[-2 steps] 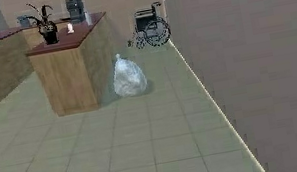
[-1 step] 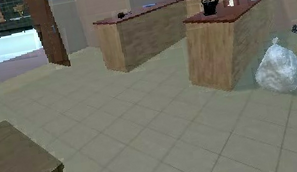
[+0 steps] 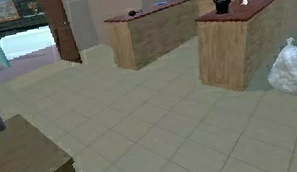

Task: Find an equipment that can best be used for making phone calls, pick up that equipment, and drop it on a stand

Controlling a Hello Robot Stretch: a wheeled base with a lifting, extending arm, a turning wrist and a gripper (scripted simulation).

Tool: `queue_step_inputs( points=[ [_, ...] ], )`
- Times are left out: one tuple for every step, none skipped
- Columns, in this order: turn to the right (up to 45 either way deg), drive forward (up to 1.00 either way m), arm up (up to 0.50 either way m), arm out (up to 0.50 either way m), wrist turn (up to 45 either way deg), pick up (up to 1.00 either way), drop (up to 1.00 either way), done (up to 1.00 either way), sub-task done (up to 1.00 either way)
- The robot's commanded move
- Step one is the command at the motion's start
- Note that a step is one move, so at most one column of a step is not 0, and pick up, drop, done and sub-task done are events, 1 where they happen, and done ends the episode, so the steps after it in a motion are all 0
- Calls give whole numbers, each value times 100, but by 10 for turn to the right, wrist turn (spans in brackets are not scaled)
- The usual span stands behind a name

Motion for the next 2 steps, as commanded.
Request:
queue_step_inputs(
  points=[
    [0,95,0,0,0,0,0,0,0],
    [-390,0,0,0,0,0,0,0,0]
  ],
)
